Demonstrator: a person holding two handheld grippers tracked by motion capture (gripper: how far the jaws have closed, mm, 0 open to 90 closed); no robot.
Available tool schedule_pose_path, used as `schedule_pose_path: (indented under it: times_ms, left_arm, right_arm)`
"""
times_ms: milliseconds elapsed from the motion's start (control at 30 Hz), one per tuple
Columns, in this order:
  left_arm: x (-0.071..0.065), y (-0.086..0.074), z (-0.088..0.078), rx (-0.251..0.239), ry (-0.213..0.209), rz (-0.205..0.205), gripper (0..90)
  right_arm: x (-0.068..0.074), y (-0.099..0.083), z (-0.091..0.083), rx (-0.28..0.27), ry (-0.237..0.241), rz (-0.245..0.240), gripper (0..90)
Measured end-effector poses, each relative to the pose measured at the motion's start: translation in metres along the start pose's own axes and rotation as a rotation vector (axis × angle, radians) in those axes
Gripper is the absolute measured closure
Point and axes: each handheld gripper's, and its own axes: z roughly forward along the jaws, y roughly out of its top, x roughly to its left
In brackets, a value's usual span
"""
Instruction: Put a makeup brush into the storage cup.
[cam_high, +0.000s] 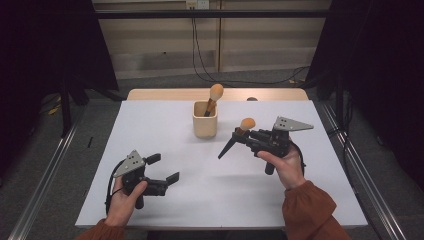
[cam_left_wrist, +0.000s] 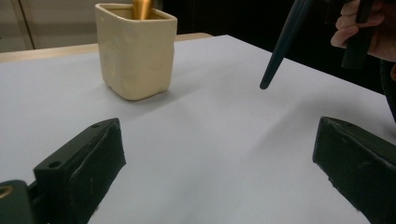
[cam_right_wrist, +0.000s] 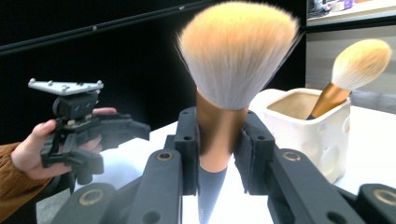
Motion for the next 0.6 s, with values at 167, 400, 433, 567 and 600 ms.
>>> schedule_pose_path:
  times_ms: [167,400,433,567,600]
  left_arm:
    - [0.007,-0.005,-0.013,-0.022,0.040,-0.004,2.5]
    - [0.013,-0.009,-0.019,-0.034,0.062,-0.014,2.5]
    - [0.013,-0.009,-0.019,-0.038,0.068,-0.014,2.5]
    - [0.013,-0.011,-0.018,-0.035,0.073,-0.008,2.4]
    - [0.012,-0.011,-0.018,-0.040,0.071,-0.014,2.4]
  right_arm:
    - [-0.004,0.010,-0.001,-0.005,-0.015,-0.016,72.9]
    - [-0.014,0.022,0.001,-0.002,-0.049,-0.030,72.9]
    - [-0.015,0.023,0.001,0.001,-0.052,-0.031,72.9]
    - [-0.018,0.028,0.005,-0.001,-0.057,-0.040,72.9]
    - [-0.019,0.029,0.006,0.000,-0.057,-0.044,72.9]
